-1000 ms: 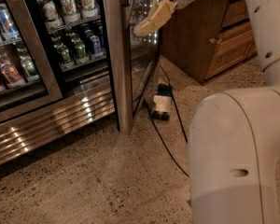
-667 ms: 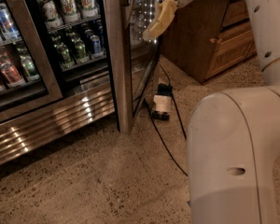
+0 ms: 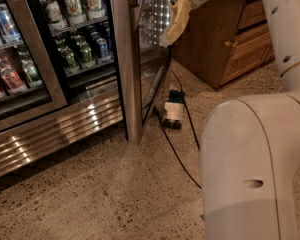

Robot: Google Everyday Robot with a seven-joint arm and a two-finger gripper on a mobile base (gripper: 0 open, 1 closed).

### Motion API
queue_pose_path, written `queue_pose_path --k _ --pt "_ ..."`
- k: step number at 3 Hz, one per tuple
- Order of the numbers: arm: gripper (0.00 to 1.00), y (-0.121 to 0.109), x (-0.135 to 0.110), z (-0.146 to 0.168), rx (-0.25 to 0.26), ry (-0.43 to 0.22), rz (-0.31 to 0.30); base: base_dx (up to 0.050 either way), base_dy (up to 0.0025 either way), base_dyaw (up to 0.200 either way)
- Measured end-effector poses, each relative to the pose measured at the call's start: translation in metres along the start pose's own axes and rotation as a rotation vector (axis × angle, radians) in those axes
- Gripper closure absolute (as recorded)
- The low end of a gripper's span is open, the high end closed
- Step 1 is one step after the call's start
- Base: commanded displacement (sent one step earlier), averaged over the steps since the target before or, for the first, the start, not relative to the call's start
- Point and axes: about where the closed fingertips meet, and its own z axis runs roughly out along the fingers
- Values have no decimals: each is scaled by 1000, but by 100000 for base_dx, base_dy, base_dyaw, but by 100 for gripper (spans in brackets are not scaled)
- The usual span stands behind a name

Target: Open right fridge door

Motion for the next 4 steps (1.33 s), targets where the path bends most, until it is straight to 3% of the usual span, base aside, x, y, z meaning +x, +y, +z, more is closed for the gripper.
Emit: queue_pose_path --k 4 --pt "0 -1 0 0 0 0 0 0 0 0"
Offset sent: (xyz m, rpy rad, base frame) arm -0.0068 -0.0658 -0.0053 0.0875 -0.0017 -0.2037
